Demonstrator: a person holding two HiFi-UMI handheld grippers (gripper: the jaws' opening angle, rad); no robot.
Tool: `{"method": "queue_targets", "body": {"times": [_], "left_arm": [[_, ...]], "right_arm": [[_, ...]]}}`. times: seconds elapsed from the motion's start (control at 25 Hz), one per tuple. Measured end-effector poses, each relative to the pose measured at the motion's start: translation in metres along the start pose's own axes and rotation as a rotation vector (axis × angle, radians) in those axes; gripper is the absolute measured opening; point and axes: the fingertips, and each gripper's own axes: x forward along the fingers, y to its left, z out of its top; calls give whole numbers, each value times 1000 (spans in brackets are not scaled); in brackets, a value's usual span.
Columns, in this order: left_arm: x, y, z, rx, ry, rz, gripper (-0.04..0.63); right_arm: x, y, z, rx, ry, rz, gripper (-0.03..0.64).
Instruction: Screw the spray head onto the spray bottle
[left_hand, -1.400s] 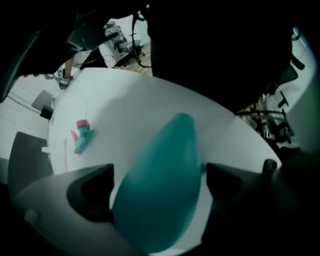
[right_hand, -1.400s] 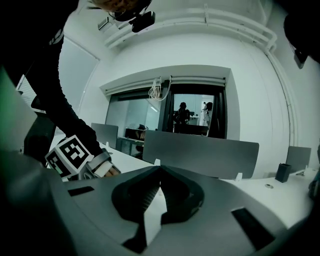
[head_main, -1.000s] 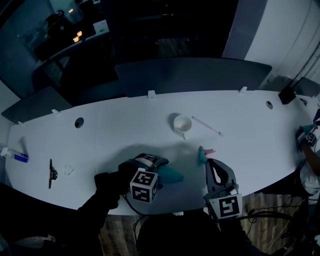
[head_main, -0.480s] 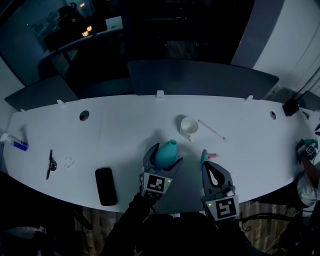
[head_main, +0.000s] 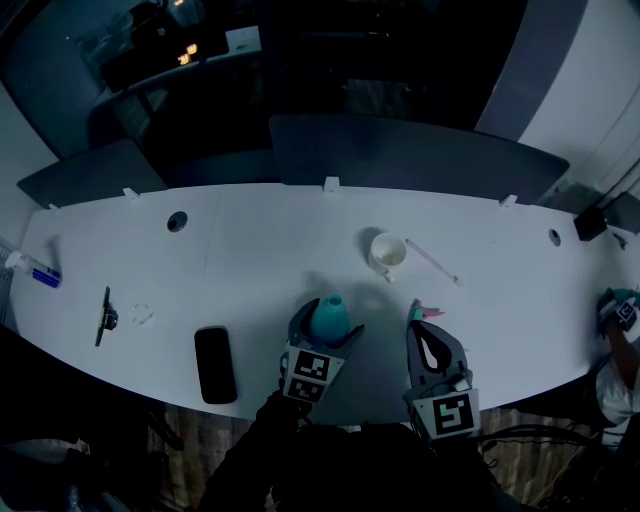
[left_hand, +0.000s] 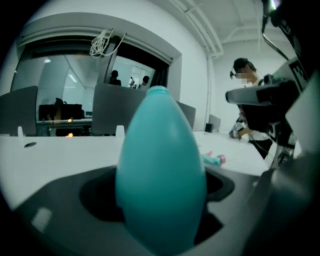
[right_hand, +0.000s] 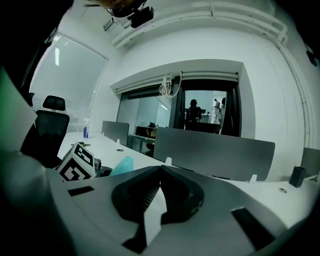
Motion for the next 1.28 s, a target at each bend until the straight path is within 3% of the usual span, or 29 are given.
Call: {"method": "queue_targets", "body": {"times": [0.16,0.32,0.44,0.56,0.72,0.92,1.28], "left_arm": [[1,-11,-13,73,97,-44,440],[-2,-20,-18,104,119,-87,440],[-1,-41,-20,187,139,-176,440],[1,-60,-21,185,129,-239,442],[1,-72,-24,197,135,-278,440],[1,-87,-47,369,285,-336,442],[-2,-88,-45,321,260,-362,469]], "right_arm": [[3,0,0,2,-4,8,6],[1,-14,-5,-25,17,9,6],[1,-31,-19,-41,68,49,6],[0,-41,-33,-59,115,126,6],[-2,-44,-42,-92,143,162,6],[-5,-40,-45,-83,152,170,6],[-11,-50,-57,-102,197,199,8]]}}
